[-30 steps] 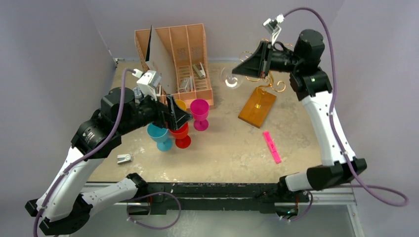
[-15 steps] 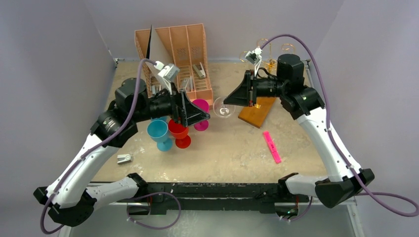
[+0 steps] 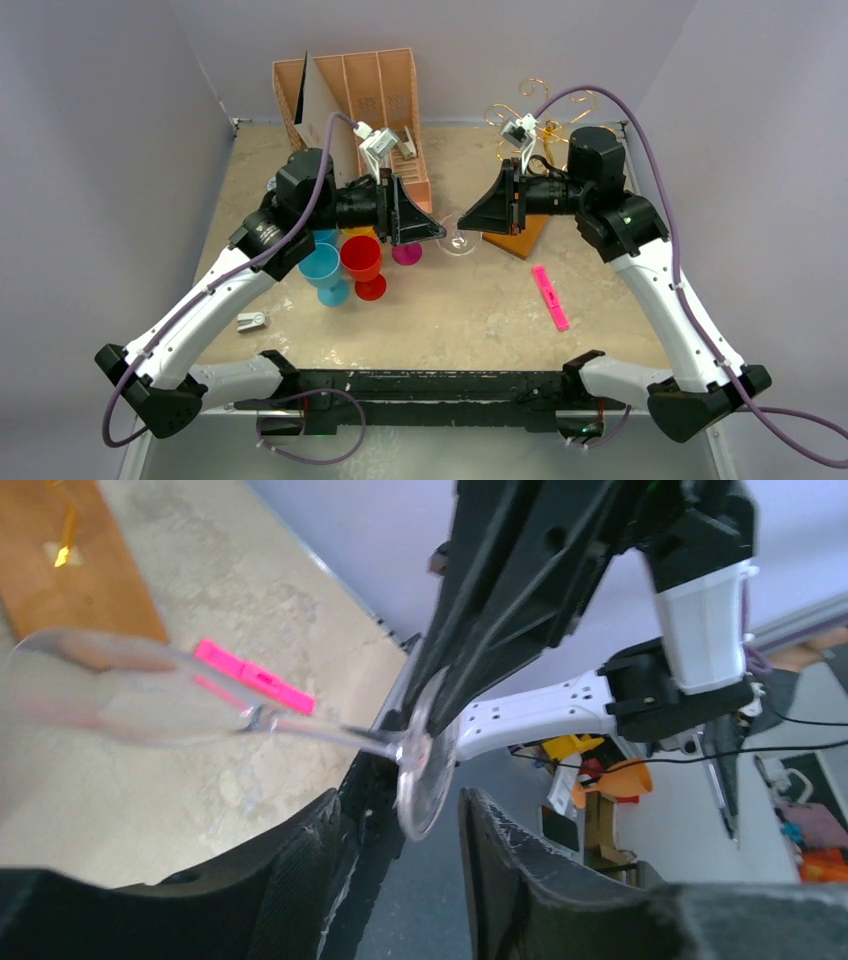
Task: Take the wine glass off the wine glass rack
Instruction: Place the wine glass at the center of the board.
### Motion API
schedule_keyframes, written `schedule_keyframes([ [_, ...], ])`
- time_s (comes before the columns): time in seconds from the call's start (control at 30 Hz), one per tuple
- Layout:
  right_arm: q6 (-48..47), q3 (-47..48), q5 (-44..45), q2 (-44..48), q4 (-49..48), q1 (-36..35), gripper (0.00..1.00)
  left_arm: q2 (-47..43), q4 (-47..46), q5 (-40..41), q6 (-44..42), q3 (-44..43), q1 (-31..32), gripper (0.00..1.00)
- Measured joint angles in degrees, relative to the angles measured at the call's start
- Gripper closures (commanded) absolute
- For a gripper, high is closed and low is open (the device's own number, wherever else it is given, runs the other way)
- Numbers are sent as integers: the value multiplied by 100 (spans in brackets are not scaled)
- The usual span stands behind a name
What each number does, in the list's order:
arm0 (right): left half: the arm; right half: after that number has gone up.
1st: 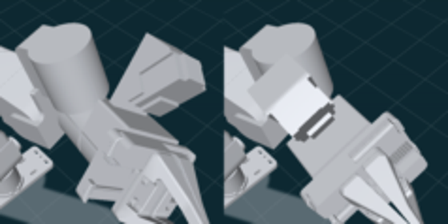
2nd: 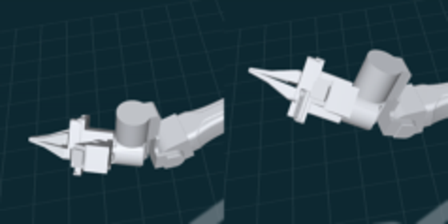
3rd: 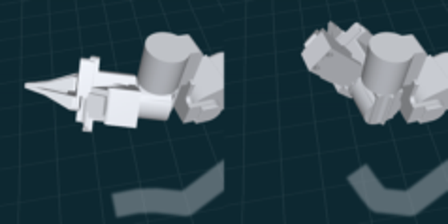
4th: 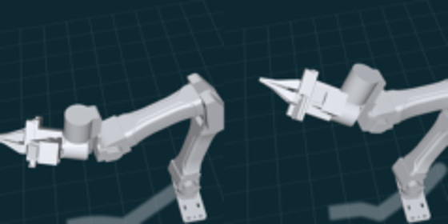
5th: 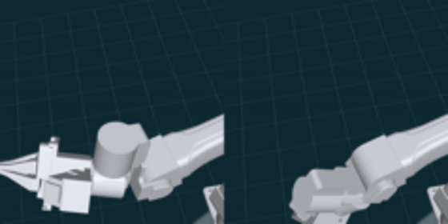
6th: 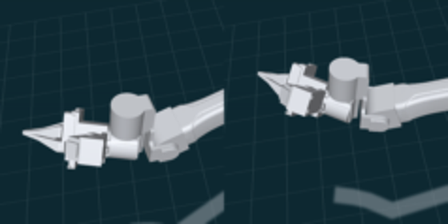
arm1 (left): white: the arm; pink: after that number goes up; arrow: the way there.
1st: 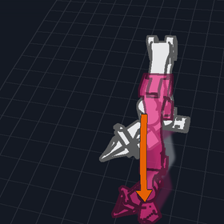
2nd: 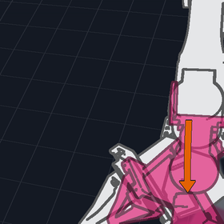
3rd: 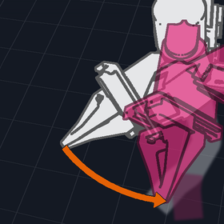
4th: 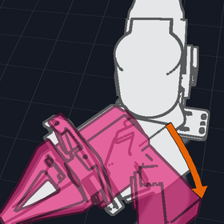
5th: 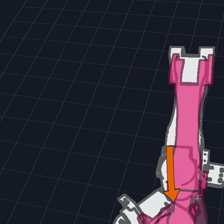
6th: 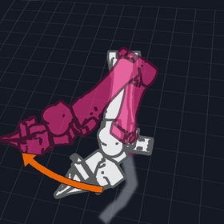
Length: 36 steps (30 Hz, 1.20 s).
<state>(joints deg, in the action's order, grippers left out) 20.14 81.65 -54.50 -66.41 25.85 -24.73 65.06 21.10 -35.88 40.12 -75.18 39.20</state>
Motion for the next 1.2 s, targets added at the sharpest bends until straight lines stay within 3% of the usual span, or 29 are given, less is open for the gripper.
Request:
schedule_keyframes([
  [0.17,7,-35,11,-4,39,-2,100,313,-680,-459,227,-2,98,67],
  [0.5,61,-35,109,-39,-7,-2,100,435,-455,-612,68,-2,153,70],
  [0.7,203,-44,105,-37,-166,-2,100,435,-160,-616,-140,-9,190,99],
  [0.87,275,-136,79,70,-435,-2,100,431,-164,-608,-129,-63,173,98],
  [1.2,407,-326,107,317,-522,-2,100,435,-514,-719,-44,-98,219,77],
])
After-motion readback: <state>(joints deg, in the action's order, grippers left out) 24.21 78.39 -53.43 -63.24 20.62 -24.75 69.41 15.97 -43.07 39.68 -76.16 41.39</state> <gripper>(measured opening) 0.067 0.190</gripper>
